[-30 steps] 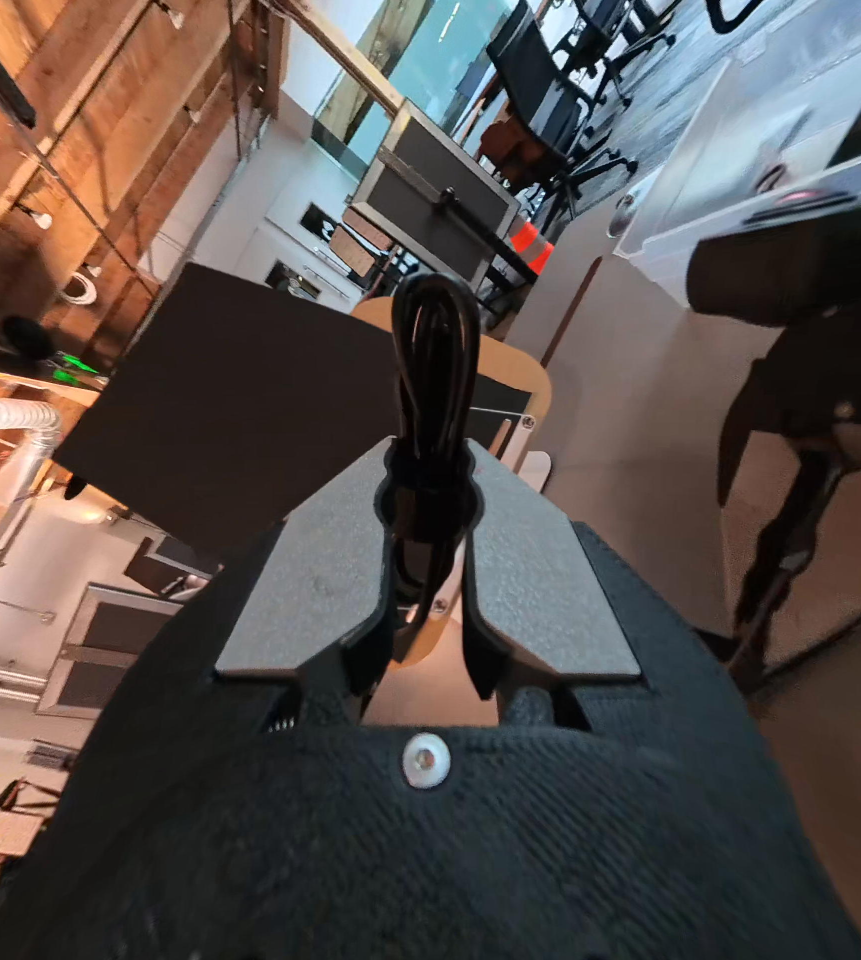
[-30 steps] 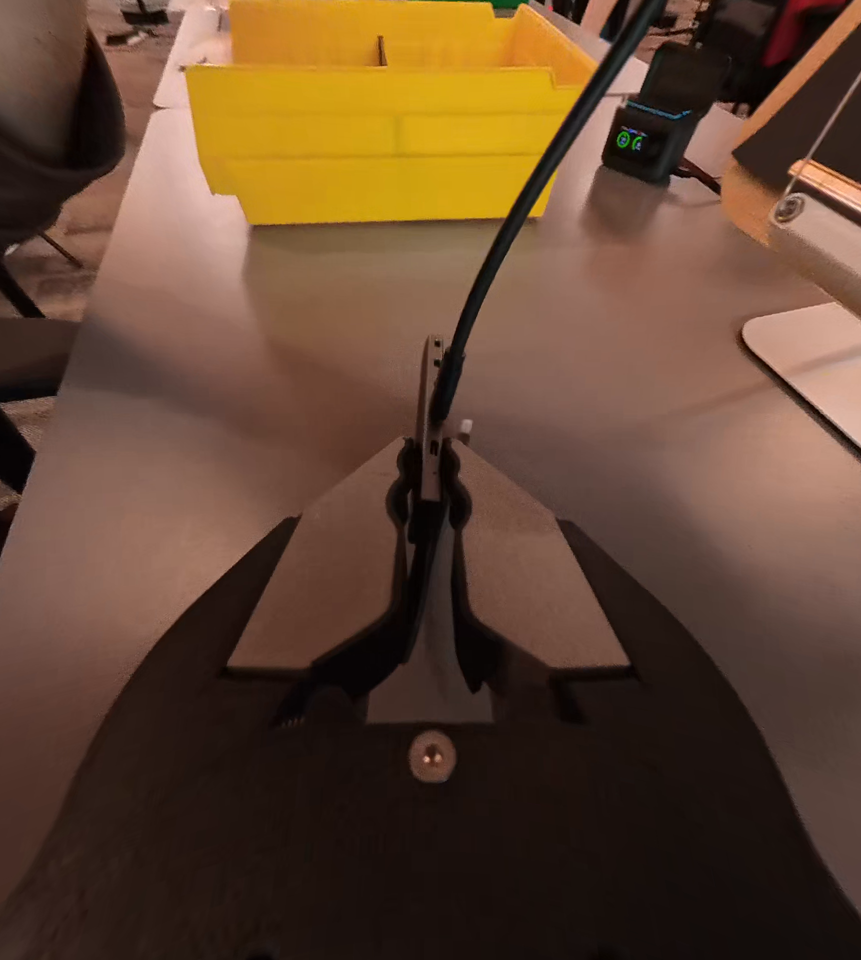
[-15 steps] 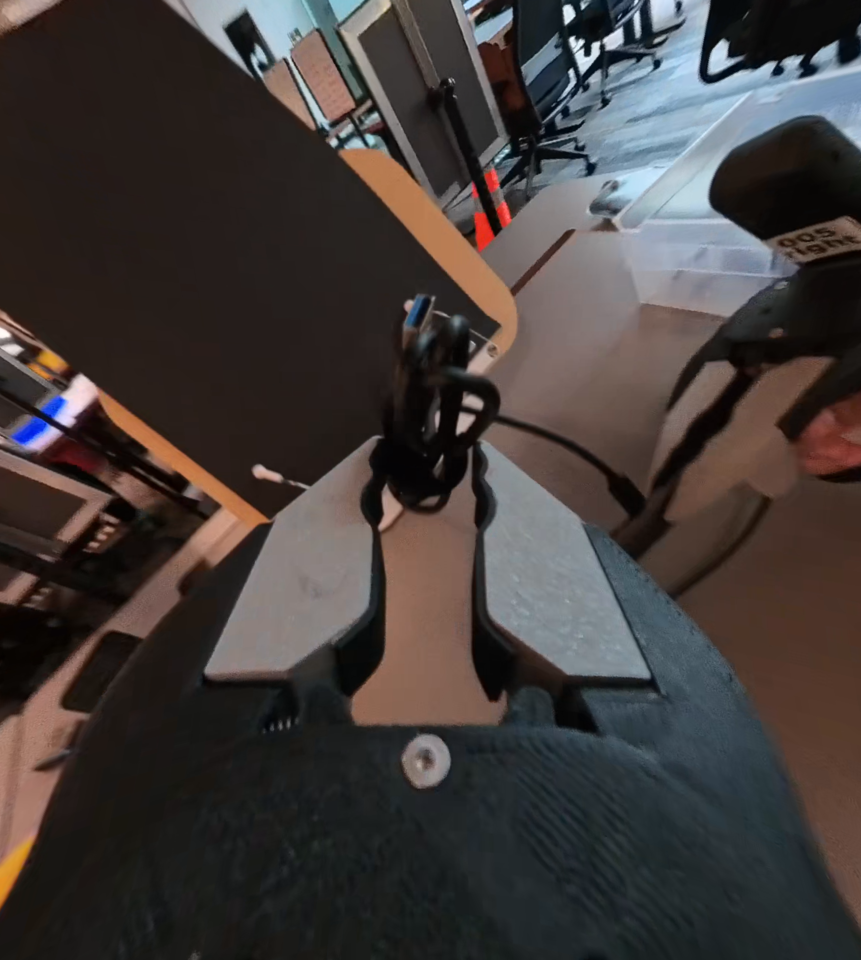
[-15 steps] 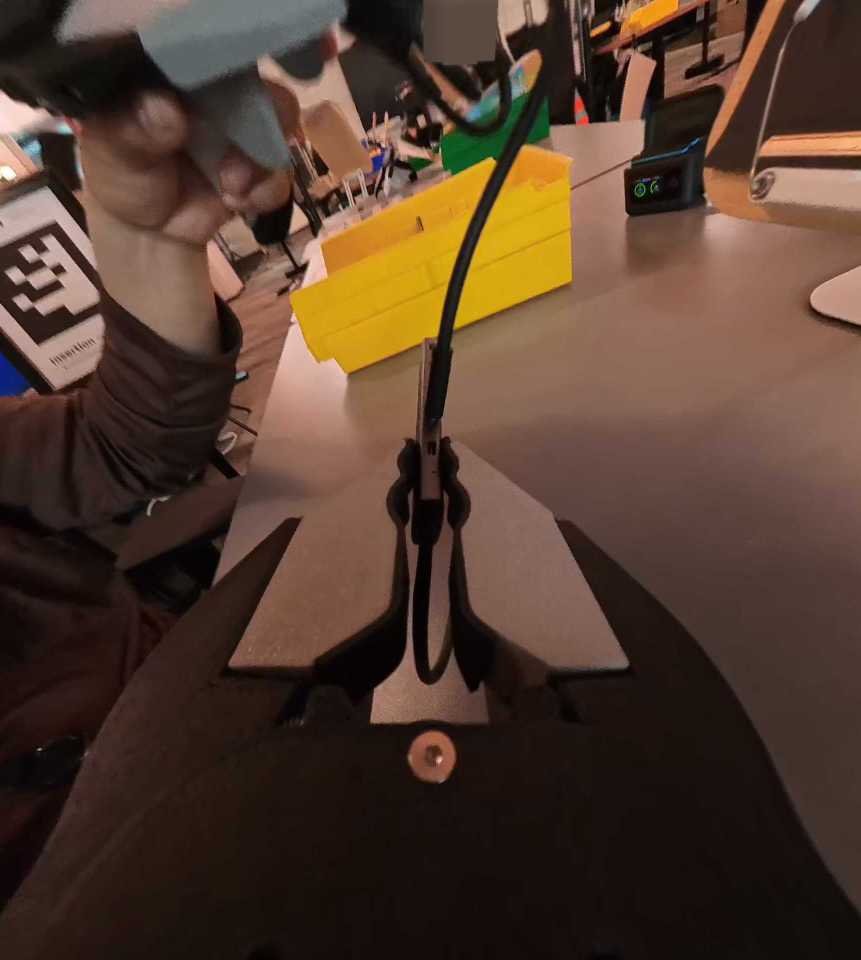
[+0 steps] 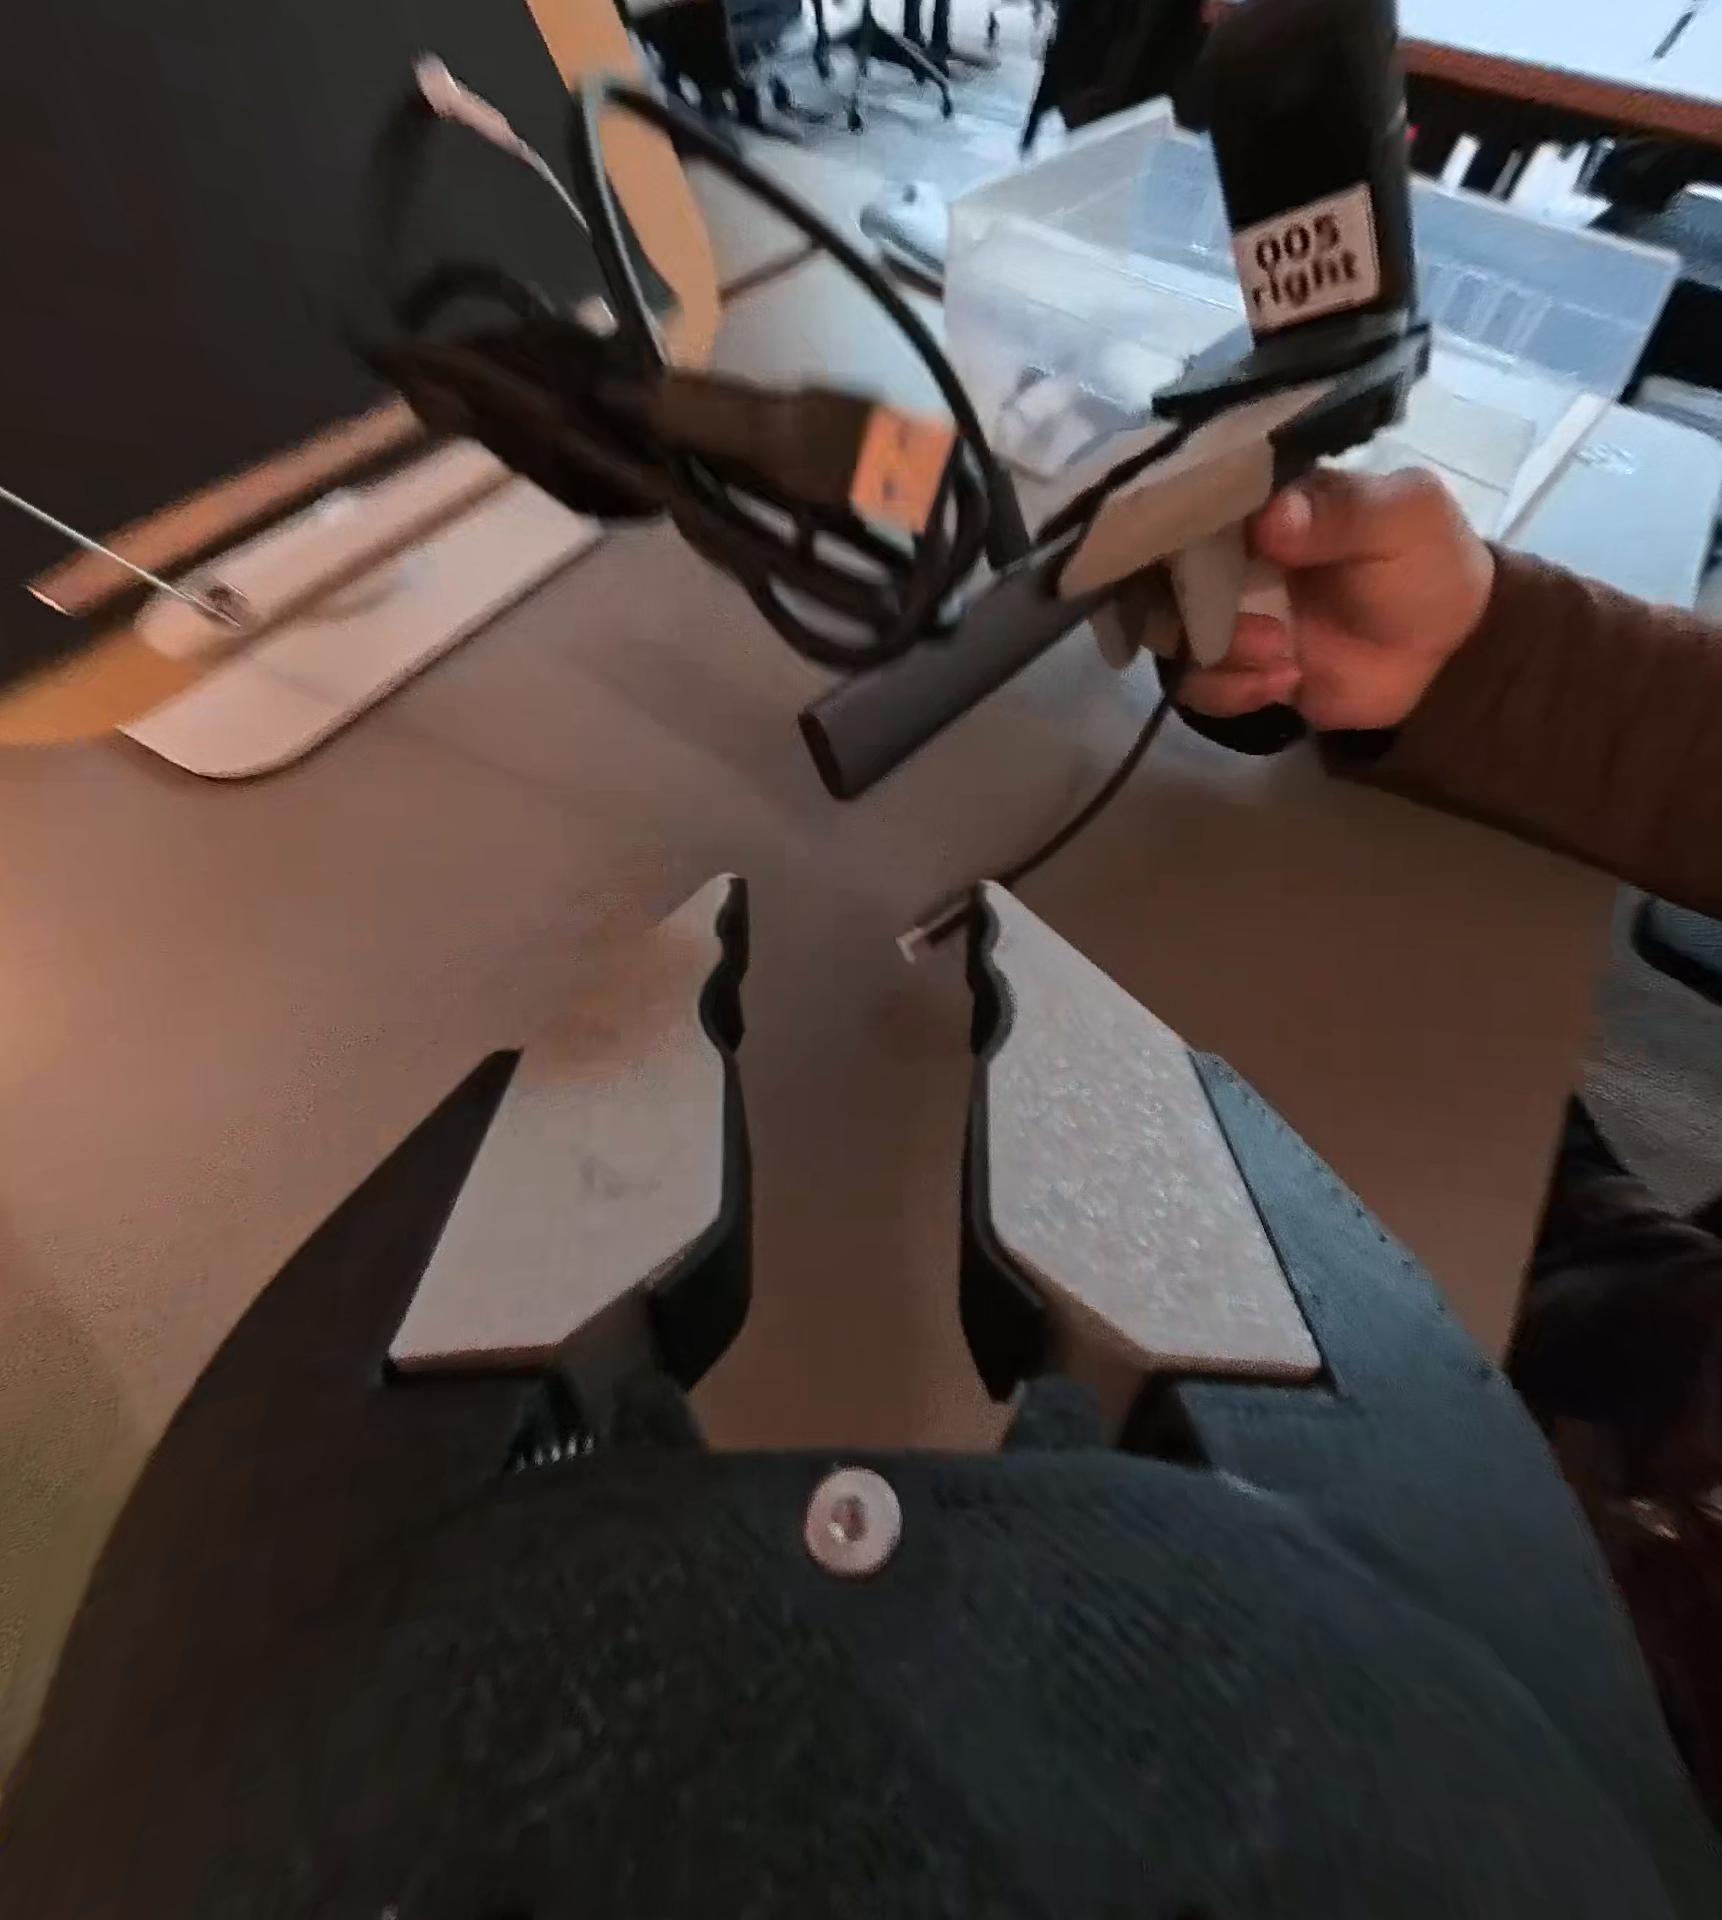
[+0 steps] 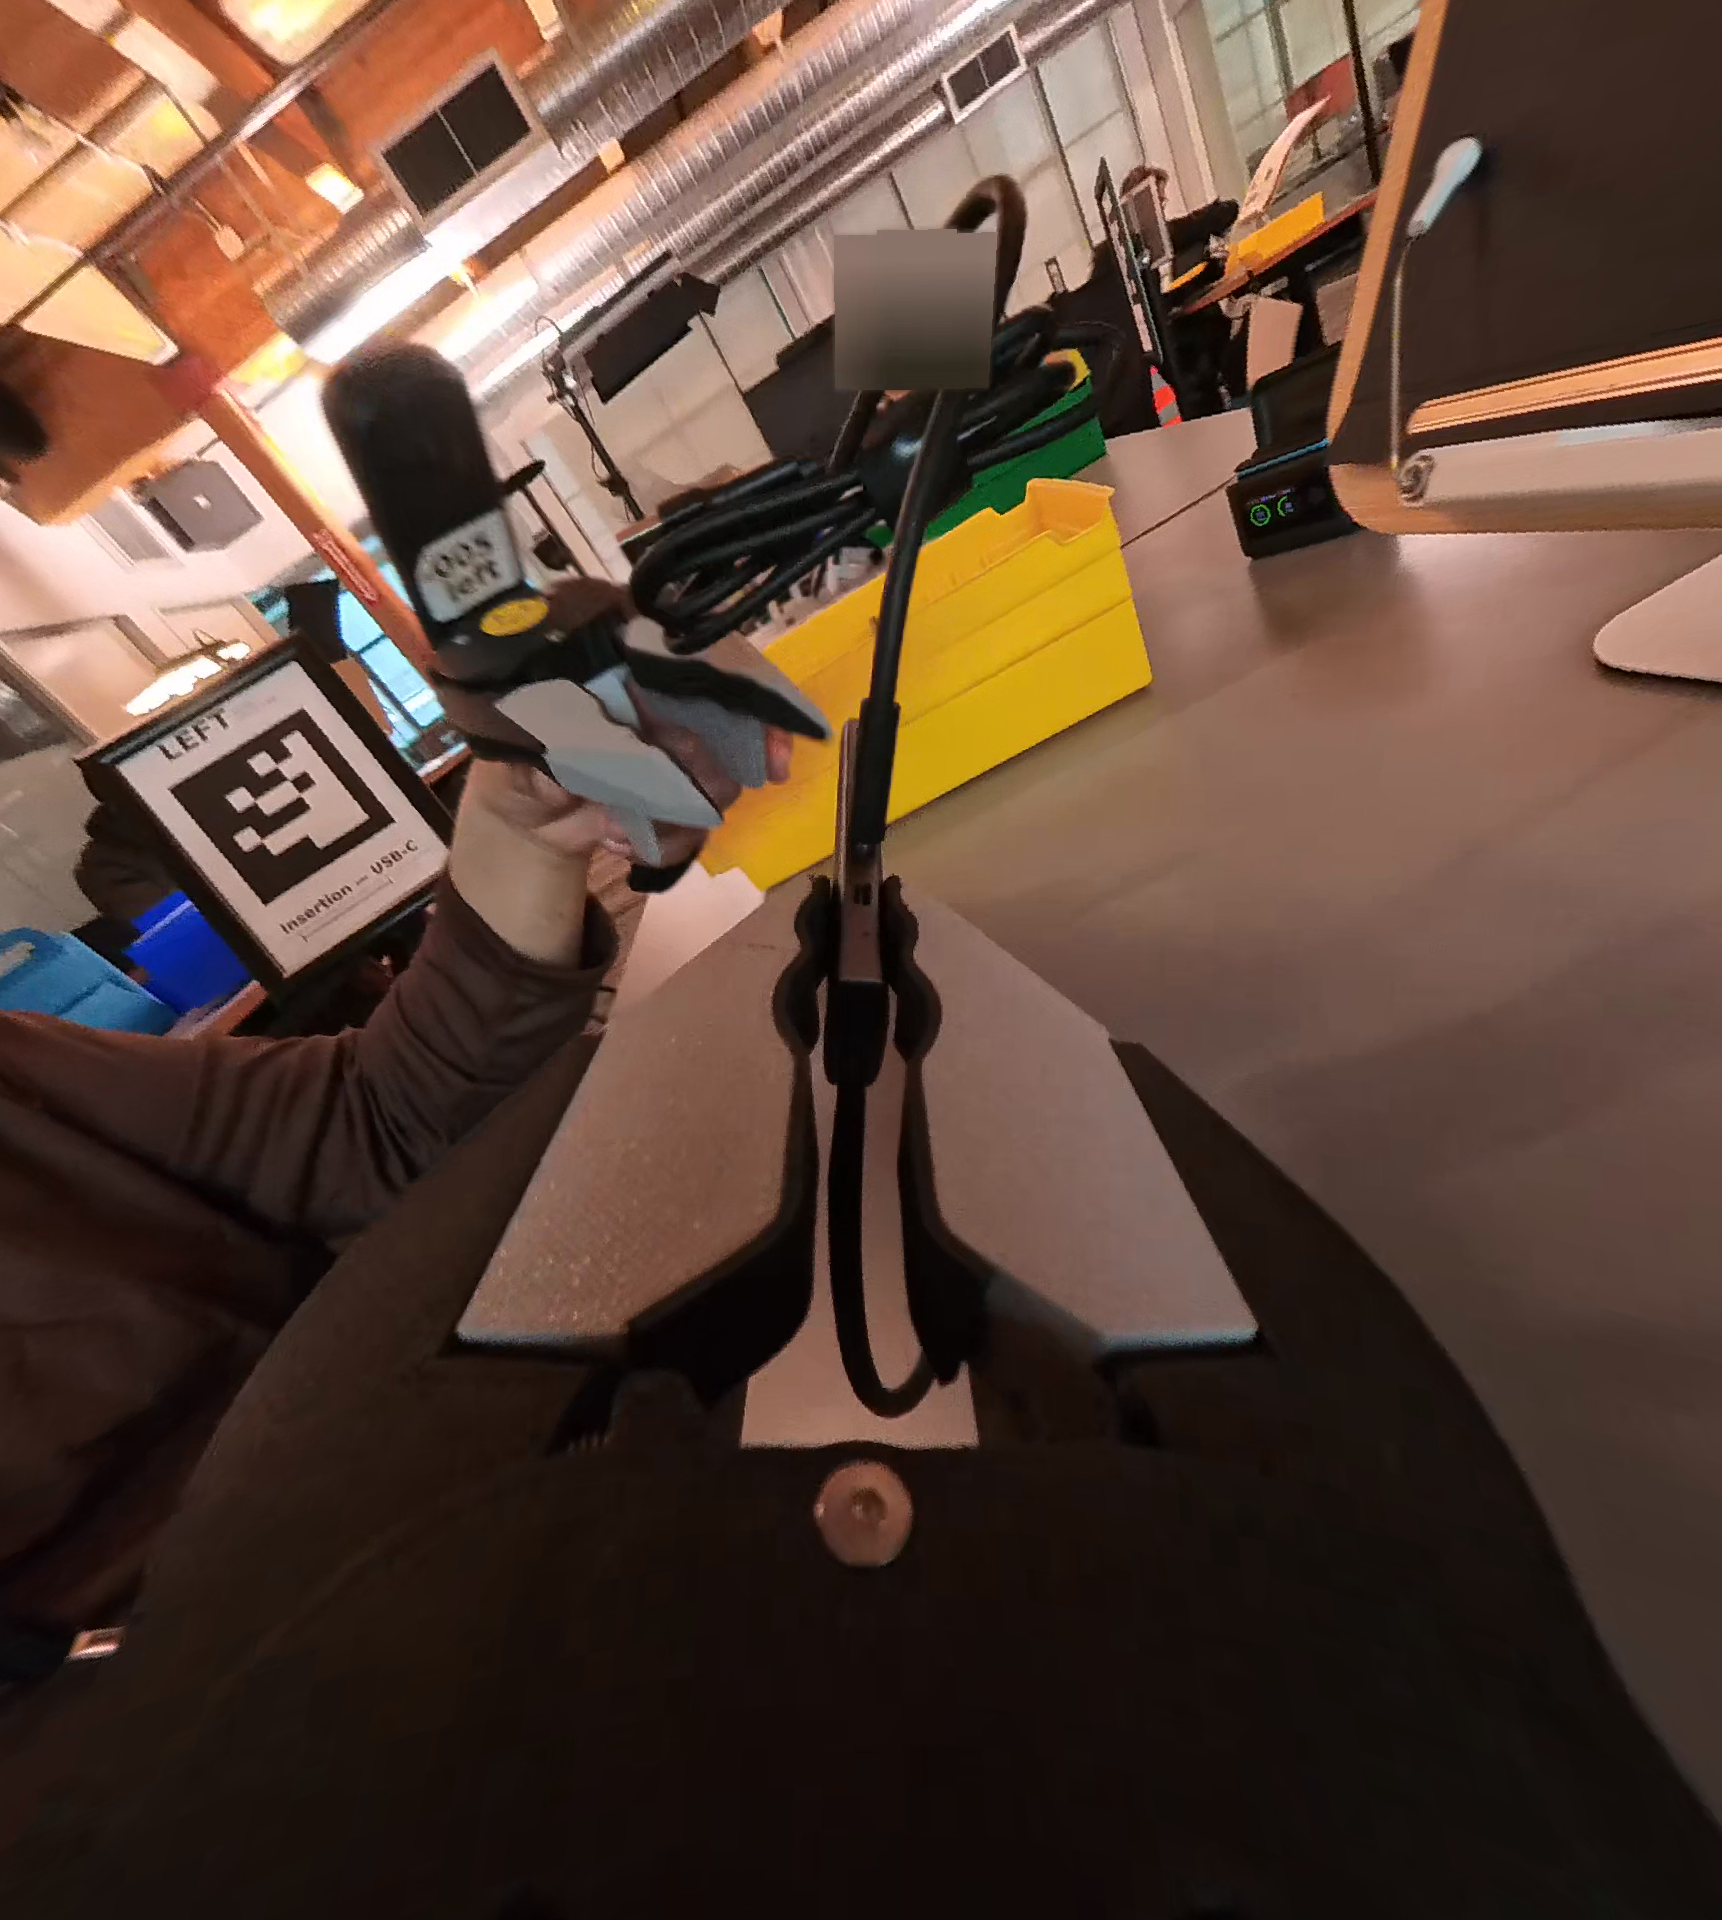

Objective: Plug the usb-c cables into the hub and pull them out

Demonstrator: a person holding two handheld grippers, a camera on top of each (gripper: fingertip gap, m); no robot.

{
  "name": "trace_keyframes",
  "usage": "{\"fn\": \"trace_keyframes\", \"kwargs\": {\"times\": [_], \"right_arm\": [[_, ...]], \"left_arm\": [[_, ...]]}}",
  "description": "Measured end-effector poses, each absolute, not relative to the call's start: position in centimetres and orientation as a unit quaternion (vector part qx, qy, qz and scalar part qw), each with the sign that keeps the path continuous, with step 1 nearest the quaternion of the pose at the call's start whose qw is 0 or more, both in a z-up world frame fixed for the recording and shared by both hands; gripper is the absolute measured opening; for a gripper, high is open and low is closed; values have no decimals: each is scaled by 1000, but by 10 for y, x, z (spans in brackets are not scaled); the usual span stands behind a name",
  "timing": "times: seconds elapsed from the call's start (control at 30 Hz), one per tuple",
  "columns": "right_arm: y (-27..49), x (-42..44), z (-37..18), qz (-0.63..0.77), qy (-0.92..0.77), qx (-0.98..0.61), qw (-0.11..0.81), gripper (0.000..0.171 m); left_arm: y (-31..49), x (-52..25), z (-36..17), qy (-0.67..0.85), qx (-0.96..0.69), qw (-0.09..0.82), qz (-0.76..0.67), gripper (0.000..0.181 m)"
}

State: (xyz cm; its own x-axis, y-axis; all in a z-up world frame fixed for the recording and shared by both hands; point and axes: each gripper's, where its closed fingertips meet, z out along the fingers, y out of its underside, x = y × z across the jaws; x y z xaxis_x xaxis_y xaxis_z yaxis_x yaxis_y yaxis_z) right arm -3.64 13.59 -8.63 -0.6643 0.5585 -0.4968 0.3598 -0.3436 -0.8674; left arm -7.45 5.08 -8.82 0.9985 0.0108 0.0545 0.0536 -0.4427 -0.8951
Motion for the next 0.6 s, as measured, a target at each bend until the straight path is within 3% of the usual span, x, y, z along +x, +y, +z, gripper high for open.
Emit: {"fn": "trace_keyframes", "kwargs": {"times": [0.2,0.33,0.37,0.43,0.47,0.6], "right_arm": [[126,-34,-89,716,-577,-392,43,7],[118,-29,-90,714,-590,-376,30,7],[116,-28,-91,714,-593,-372,25,7],[116,-27,-89,718,-593,-364,25,7],[116,-25,-88,719,-594,-360,21,7],[113,-18,-86,721,-602,-344,1,6]], "left_arm": [[88,-52,-126,-18,-844,523,-116,49],[108,-43,-120,-10,-820,550,-157,41],[111,-39,-115,-8,-813,556,-173,97],[112,-36,-109,0,-800,567,-196,90],[112,-32,-106,5,-792,572,-212,29],[105,-17,-97,27,-747,598,-290,11]]}}
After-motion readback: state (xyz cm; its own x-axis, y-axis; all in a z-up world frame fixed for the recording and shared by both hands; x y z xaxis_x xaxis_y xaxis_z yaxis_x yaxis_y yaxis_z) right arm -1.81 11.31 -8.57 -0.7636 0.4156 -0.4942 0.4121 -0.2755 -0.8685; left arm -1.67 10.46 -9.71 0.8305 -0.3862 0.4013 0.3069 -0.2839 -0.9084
